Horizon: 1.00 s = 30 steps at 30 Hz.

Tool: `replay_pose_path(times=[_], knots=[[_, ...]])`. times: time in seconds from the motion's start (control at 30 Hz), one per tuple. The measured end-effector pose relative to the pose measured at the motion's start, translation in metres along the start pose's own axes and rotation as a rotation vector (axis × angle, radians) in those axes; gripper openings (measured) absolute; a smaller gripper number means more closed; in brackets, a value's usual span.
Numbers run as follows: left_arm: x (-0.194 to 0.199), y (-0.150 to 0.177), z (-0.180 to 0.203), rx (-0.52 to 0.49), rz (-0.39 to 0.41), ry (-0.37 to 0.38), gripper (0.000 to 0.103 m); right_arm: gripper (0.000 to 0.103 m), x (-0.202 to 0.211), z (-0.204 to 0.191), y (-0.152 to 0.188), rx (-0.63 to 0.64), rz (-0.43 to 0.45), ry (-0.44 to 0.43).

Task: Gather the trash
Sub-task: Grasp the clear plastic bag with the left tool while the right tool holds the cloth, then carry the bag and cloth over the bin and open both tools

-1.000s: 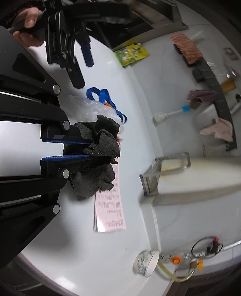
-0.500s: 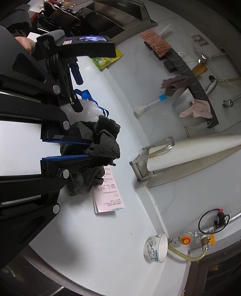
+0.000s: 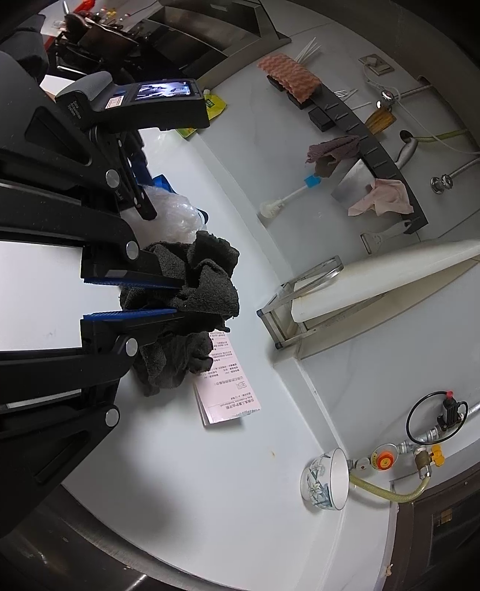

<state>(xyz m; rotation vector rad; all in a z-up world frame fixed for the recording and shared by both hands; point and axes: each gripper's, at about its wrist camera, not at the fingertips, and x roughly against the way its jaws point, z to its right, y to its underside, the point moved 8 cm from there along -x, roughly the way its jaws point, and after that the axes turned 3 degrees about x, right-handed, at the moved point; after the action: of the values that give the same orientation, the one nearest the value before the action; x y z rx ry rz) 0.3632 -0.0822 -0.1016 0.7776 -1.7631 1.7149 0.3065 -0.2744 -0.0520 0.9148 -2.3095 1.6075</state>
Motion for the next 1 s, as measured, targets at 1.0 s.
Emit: replay_pose_path(times=[1.0], knots=[[0.119, 0.036, -0.053, 0.044, 0.085, 0.048, 0.017, 0.010, 0.066, -0.023, 0.033, 0.031, 0.064, -0.003]])
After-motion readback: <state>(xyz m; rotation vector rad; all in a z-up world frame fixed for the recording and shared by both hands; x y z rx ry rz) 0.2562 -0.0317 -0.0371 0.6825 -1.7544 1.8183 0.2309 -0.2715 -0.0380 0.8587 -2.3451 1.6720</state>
